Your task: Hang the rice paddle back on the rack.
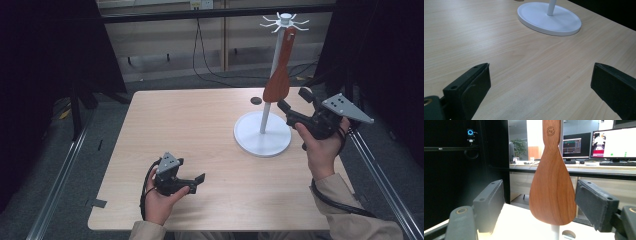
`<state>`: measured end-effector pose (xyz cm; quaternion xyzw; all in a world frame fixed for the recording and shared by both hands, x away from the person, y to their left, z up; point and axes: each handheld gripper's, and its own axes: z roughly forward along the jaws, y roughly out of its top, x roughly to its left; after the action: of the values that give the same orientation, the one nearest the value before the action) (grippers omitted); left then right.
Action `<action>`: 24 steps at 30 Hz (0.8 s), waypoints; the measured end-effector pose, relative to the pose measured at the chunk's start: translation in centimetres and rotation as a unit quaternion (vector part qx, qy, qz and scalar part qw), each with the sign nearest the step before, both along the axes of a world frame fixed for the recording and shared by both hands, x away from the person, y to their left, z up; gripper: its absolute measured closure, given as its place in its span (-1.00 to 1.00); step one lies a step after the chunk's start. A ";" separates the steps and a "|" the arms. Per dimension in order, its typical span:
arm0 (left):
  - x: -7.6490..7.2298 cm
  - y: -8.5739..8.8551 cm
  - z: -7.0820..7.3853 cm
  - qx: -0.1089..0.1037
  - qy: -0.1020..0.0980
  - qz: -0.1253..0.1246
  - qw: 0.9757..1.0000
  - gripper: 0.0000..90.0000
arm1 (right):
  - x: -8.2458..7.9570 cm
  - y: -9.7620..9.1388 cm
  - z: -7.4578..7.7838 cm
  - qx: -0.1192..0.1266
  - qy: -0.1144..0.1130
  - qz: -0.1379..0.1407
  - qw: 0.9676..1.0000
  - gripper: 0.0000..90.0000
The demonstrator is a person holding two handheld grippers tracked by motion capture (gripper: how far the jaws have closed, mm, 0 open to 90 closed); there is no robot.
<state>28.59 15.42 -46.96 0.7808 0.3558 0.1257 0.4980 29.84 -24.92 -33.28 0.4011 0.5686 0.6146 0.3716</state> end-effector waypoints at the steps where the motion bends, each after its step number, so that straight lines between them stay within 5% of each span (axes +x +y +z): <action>1: 0.0 0.0 0.0 -0.002 0.001 0.000 1.000 -0.94 | -0.1 -0.1 -0.1 0.000 0.001 0.003 1.000 -0.50; 24: -0.2 -0.1 -0.1 -0.006 -0.003 0.001 1.000 -0.98 | -2.0 -0.8 -2.9 -0.015 0.014 0.022 1.000 -0.56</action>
<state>28.43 15.30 -47.08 0.7772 0.3554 0.1266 0.5036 27.88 -25.67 -36.15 0.3911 0.5915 0.6086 0.3562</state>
